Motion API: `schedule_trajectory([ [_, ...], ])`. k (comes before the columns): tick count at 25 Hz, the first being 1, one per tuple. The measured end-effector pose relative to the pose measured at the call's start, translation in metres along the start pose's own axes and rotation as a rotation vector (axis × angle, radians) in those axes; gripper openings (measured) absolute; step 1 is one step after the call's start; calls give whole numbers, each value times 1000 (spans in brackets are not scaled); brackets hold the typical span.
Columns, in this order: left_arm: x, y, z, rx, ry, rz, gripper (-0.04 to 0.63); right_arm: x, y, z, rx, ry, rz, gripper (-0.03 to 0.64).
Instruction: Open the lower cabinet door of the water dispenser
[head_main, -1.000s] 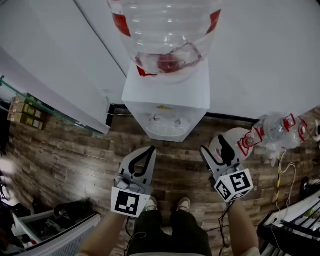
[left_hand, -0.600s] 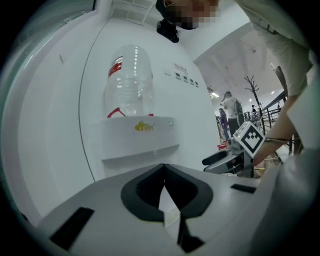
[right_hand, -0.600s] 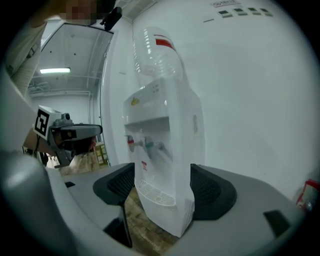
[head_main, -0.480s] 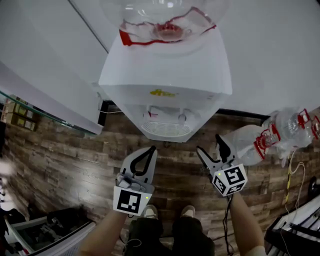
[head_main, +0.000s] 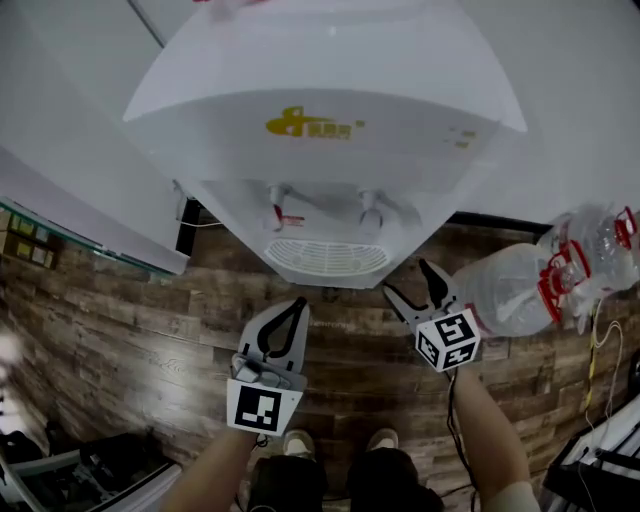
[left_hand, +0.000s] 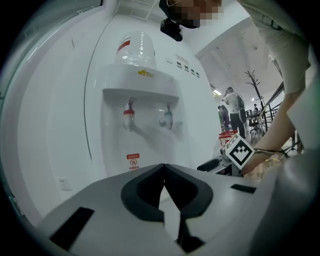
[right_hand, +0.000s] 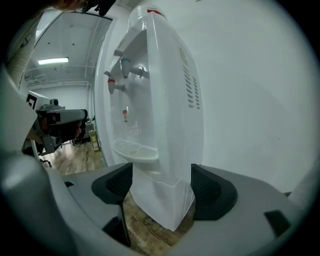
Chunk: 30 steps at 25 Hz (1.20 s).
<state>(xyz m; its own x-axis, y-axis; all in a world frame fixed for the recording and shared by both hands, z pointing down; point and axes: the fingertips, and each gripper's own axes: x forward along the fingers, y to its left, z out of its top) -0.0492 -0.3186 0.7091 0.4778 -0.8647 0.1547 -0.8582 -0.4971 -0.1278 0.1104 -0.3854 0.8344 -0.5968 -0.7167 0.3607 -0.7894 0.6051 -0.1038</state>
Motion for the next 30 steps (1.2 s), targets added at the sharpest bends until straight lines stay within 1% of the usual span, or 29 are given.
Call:
schedule_trajectory([
  [1, 4, -1, -8, 8, -4, -2, 6, 5, -4, -9, -4, 8, -2, 370],
  [3, 11, -3, -24, -9, -9, -5, 6, 13, -11, -24, -16, 19, -7, 371],
  [7, 15, 6, -53, -111, 17, 8, 6, 34, -12, -44, -32, 20, 1, 373],
  [9, 16, 10, -66, -144, 32, 15, 6, 42, -13, -52, -28, 23, -5, 373],
  [11, 17, 15, -77, -141, 40, 22, 6, 52, -16, -58, -10, 27, -13, 373],
  [14, 17, 16, -88, -96, 44, 19, 6, 61, -18, -60, 1, 17, -21, 372],
  [16, 17, 16, -95, -78, 52, 18, 6, 65, -19, -58, -7, 8, -22, 370],
  [19, 16, 16, -103, -82, 62, 29, 6, 71, -15, -56, -37, 8, -14, 369],
  [20, 15, 16, -103, -72, 64, 29, 6, 72, -13, -57, -46, 10, -15, 354],
  [23, 15, 10, -101, -22, 56, 11, 6, 71, -11, -58, -51, 24, -32, 336],
  [24, 15, 8, -100, -21, 54, 4, 6, 70, -11, -58, -52, 33, -38, 331],
  [27, 13, 1, -95, -54, 51, -16, 6, 69, -11, -58, -47, 55, -57, 325],
  [30, 11, -3, -91, -78, 55, -18, 6, 66, -7, -59, -34, 69, -72, 323],
])
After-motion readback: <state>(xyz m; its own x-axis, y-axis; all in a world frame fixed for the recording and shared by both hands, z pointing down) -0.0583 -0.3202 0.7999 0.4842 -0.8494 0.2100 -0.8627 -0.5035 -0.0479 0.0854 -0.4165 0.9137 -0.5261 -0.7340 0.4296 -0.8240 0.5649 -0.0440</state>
